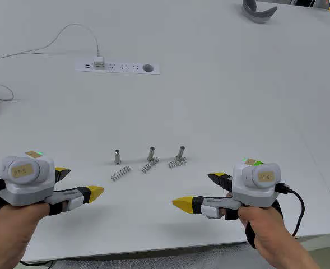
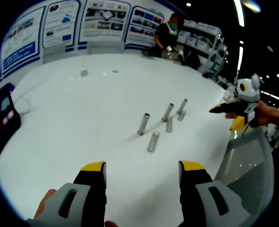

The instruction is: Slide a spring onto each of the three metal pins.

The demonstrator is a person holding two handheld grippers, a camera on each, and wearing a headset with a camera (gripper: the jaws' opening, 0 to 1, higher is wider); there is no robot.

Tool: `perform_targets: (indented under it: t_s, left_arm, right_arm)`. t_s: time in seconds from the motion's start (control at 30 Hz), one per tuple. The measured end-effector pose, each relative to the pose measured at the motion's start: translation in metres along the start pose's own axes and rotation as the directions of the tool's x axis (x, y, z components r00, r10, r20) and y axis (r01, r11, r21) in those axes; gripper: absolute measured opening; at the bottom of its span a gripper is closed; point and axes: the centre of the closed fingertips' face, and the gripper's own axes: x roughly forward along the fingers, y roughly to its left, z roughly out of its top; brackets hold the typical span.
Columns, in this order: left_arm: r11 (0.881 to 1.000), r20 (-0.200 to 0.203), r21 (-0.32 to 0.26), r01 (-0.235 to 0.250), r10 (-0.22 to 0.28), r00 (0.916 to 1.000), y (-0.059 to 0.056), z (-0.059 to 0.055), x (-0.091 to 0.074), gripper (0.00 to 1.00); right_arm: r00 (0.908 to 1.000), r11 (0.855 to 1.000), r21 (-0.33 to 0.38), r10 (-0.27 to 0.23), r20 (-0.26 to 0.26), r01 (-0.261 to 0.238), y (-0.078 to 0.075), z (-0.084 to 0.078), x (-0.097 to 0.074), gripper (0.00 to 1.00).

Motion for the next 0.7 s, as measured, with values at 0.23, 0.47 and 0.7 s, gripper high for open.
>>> perform_targets:
  t_s: [0.23,0.47,0.7]
  left_arm:
    - [1.000,-0.003,-0.012,0.015,-0.015,0.9999,-0.002,-0.003,-0.001,0.65]
    - [1.000,-0.018,0.001,0.031,-0.031,0.9994,-0.006,-0.005,0.001,0.64]
    - [0.999,-0.033,0.026,0.047,-0.046,0.9984,-0.011,-0.005,0.004,0.63]
  right_arm:
    - [0.9999,1.000,-0.010,0.002,-0.011,-0.002,0.003,0.000,0.003,0.87]
    - [0.9999,1.000,-0.015,0.004,-0.014,-0.004,0.005,0.000,0.003,0.87]
    - [0.9998,1.000,-0.022,0.005,-0.021,-0.005,0.006,-0.003,0.002,0.87]
